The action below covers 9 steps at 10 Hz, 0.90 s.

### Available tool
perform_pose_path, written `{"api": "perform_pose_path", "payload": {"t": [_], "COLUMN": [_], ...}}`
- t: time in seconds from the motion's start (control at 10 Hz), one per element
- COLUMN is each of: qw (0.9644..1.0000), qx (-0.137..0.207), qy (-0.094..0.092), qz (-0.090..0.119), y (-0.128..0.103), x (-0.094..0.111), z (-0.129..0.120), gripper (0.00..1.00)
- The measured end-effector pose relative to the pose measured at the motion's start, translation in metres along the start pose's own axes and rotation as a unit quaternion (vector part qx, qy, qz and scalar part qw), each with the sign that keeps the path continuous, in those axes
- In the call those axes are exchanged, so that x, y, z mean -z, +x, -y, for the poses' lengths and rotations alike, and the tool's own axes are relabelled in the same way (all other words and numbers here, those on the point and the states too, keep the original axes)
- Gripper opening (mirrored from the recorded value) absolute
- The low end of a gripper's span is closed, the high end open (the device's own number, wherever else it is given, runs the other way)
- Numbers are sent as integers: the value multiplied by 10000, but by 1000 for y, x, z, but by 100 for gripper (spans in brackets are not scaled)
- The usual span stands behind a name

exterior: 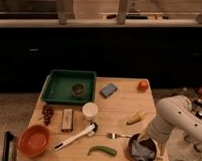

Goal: Place towel in purple bowl

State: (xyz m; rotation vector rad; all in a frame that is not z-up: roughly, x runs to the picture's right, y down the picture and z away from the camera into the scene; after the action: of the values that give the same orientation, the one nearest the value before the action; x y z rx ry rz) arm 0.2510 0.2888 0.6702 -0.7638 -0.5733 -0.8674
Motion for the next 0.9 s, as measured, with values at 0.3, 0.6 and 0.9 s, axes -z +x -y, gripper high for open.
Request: {"api": "perform_pose_path", "payload": {"t": [0.3,0.6,0.9], "qw": [10000,10000,9999], "qx": [9,-67,-51], "qy": [-2,52,106], "qz": [-8,21,51], "y": [-1,1,2], "x": [4,7,7], "z": [4,5,7], "gripper": [80,80,80]}}
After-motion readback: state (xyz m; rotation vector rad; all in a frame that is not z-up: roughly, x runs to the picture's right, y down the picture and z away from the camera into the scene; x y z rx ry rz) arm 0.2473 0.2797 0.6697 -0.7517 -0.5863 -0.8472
